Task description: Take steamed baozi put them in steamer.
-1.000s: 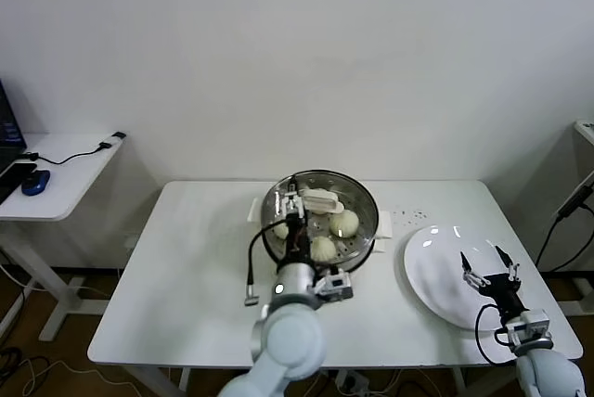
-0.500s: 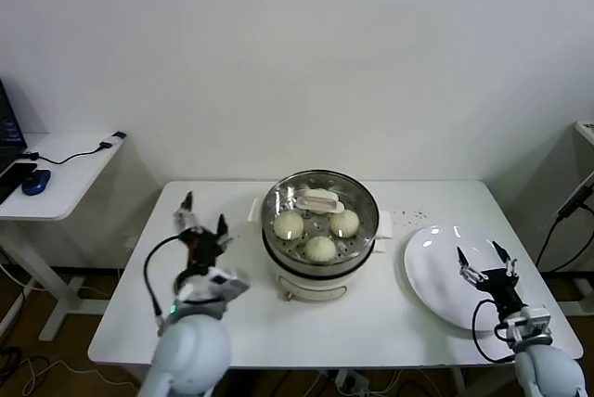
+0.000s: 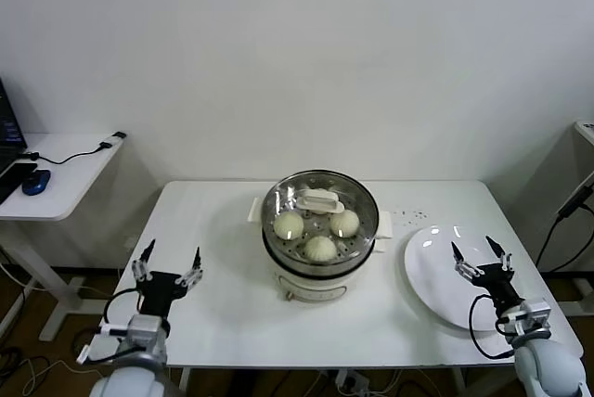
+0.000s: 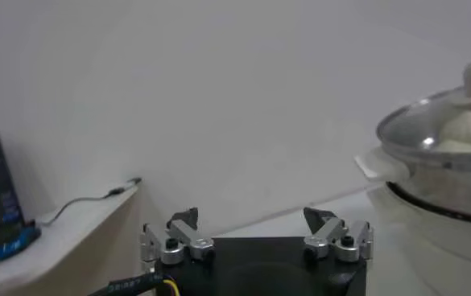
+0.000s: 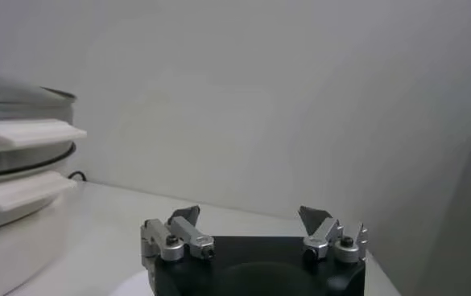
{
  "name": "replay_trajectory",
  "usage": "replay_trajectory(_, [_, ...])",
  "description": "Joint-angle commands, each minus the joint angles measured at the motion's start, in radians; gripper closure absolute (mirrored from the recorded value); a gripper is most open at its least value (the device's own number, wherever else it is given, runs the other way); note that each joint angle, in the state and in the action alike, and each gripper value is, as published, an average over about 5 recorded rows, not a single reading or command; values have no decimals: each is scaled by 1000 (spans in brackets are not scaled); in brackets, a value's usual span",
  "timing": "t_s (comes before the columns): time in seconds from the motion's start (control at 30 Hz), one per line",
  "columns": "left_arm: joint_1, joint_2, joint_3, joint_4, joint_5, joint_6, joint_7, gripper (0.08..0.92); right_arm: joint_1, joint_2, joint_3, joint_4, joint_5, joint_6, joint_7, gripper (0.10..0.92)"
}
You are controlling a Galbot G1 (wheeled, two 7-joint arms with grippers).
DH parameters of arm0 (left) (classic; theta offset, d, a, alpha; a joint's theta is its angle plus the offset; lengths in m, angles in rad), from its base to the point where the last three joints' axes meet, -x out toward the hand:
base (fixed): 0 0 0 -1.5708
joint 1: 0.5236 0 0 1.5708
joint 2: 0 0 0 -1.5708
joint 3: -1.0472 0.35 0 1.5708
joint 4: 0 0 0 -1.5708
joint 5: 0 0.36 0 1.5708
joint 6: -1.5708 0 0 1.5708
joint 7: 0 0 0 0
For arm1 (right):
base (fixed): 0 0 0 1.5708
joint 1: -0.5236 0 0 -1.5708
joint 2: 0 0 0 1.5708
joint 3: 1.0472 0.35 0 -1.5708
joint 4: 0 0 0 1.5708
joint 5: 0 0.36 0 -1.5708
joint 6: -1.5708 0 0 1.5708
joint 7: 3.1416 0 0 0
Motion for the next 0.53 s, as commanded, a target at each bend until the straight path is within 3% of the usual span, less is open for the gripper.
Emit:
replay_trajectory(0.03, [130, -30, -134, 91, -312, -300, 13, 177, 4, -59, -24, 21, 78, -25, -4, 203])
replay_trajectory(0.53, [159, -33, -127, 74, -264, -314, 62, 177, 3, -69, -64, 25, 87, 2, 8, 203])
